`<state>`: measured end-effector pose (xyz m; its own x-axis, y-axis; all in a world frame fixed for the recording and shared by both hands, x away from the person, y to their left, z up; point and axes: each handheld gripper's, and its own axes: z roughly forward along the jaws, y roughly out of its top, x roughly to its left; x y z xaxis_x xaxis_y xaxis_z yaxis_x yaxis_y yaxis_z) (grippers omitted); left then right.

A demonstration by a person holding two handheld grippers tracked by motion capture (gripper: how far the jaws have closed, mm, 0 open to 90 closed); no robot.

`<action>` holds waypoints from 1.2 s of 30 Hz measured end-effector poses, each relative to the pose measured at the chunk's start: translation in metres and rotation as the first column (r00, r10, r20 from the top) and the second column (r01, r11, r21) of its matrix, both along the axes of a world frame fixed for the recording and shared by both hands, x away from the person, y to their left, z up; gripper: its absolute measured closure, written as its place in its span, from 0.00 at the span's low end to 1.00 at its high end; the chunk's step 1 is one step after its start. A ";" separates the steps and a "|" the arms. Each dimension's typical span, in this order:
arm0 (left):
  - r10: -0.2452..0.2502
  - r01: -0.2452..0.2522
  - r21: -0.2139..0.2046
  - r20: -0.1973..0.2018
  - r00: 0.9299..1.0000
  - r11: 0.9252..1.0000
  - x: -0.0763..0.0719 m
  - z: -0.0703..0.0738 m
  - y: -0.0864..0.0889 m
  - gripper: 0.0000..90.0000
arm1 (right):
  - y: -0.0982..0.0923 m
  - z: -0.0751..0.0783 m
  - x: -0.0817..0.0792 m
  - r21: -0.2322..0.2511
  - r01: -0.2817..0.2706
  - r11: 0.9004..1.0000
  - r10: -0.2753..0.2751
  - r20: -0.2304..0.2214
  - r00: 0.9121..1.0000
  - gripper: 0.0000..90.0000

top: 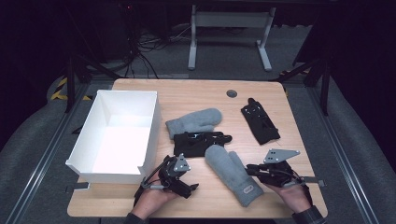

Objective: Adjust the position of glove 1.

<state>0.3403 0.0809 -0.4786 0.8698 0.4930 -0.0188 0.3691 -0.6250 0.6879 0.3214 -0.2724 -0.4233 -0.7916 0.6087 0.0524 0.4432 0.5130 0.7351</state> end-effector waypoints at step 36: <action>0.017 -0.018 -0.013 -0.108 0.994 1.000 0.024 0.021 -0.062 1.00 | -0.009 -0.023 -0.008 -0.063 -0.167 0.984 0.158 -0.124 0.980 1.00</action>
<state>0.3641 0.0191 -0.4580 0.8536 0.5072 -0.1187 0.4523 -0.6086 0.6520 0.3129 -0.2811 -0.4466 -0.8712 0.4780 0.1117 0.4307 0.6352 0.6411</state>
